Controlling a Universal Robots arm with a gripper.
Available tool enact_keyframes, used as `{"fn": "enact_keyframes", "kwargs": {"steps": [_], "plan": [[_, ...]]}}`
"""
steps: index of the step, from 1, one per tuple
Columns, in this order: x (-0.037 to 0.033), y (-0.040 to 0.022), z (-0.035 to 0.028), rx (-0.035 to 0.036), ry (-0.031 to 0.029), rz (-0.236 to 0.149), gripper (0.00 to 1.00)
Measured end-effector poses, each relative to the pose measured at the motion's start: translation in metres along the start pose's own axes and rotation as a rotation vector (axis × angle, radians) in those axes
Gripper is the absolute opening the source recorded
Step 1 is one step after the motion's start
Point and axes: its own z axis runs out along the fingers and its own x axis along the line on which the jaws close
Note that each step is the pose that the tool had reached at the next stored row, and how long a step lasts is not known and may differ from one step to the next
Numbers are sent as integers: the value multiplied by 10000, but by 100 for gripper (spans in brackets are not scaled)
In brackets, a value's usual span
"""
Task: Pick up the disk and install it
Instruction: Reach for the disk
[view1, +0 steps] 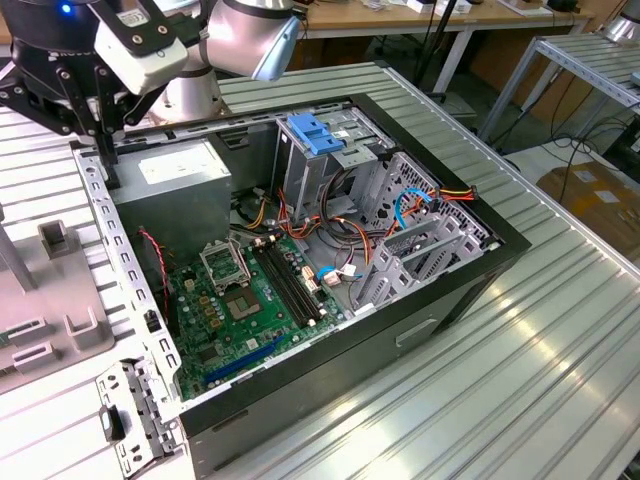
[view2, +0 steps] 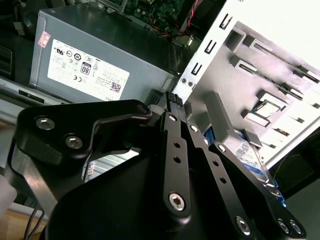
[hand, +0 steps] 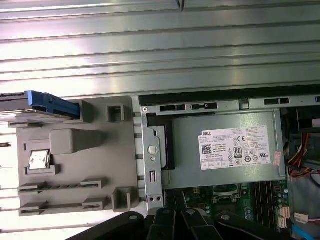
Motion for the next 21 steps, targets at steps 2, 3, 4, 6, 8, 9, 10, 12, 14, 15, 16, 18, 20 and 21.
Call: {"fn": "enact_keyframes", "kwargs": {"steps": [2,3,4,6,8,9,10,12,14,15,16,18,20,21], "plan": [[22,-2,0,0,0,0,11],[28,-2,0,-1,0,0,11],[33,-3,-1,0,0,0,11],[44,-3,-1,0,-1,0,11],[54,-4,-1,0,0,1,11],[61,-5,-1,-1,-1,0,11],[65,-5,-1,-1,-1,0,11],[82,-6,-2,-1,0,0,11],[92,-7,-2,0,0,0,11],[97,-7,-2,-1,0,0,11],[103,-8,-2,-1,-1,0,11],[114,-9,-3,0,0,0,11],[127,-9,-3,0,0,0,11],[133,-10,-3,0,0,1,11]]}}
